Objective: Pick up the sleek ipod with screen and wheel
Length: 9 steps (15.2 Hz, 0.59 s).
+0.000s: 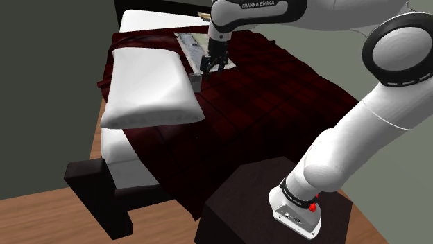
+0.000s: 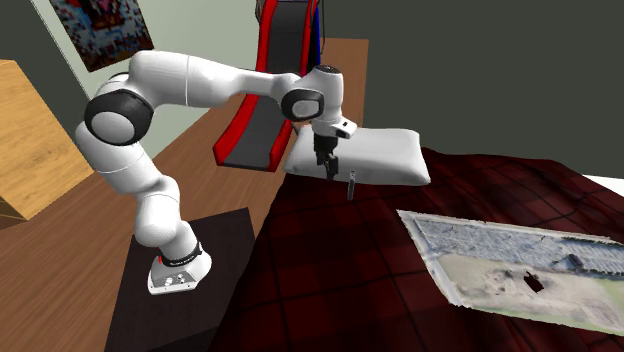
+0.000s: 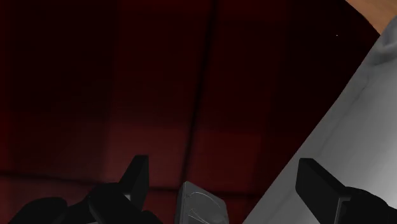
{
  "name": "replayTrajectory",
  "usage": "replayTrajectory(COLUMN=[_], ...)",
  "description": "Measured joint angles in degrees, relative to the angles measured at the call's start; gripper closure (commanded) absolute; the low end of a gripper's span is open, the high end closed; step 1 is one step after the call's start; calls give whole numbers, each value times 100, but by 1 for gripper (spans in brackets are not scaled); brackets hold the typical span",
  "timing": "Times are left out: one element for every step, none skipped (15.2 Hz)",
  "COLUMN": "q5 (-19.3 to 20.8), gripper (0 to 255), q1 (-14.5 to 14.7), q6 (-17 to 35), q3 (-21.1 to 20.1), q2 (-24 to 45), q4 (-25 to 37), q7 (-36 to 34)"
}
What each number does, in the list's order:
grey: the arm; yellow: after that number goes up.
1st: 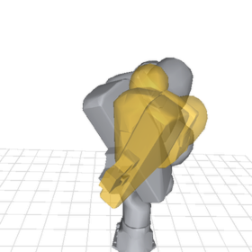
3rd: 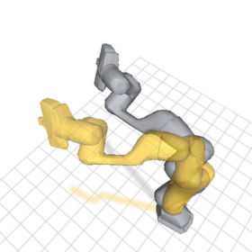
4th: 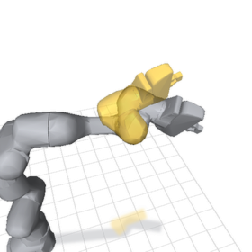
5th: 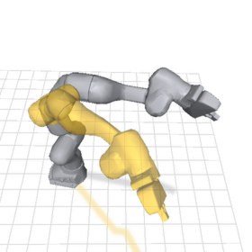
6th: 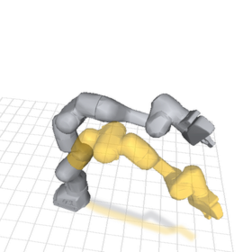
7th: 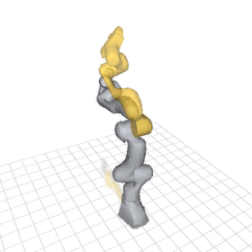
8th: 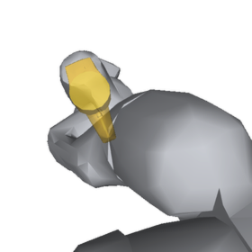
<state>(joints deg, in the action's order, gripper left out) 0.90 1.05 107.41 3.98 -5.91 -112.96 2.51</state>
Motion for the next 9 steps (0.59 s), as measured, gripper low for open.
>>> replayTrajectory(q5=[-19, -33, -55, -76, -96, -117, -135, -143, -151], gripper=[0, 0, 0, 0, 0, 0, 0, 0, 0], q1=[-3, -7, 3, -9, -16, -22, -31, -32, -43], q6=[26, 22, -7, -35, -70, -107, -80, -100, -88], q3=[9, 16, 7, 17, 20, 20, 22, 20, 25], q2=[253, 451, 708, 956, 1212, 1470, 1699, 1820, 1904], q4=[221, 414, 696, 968, 1251, 1540, 1735, 1868, 1955], q7=[20, 39, 30, 63, 78, 90, 107, 106, 124])
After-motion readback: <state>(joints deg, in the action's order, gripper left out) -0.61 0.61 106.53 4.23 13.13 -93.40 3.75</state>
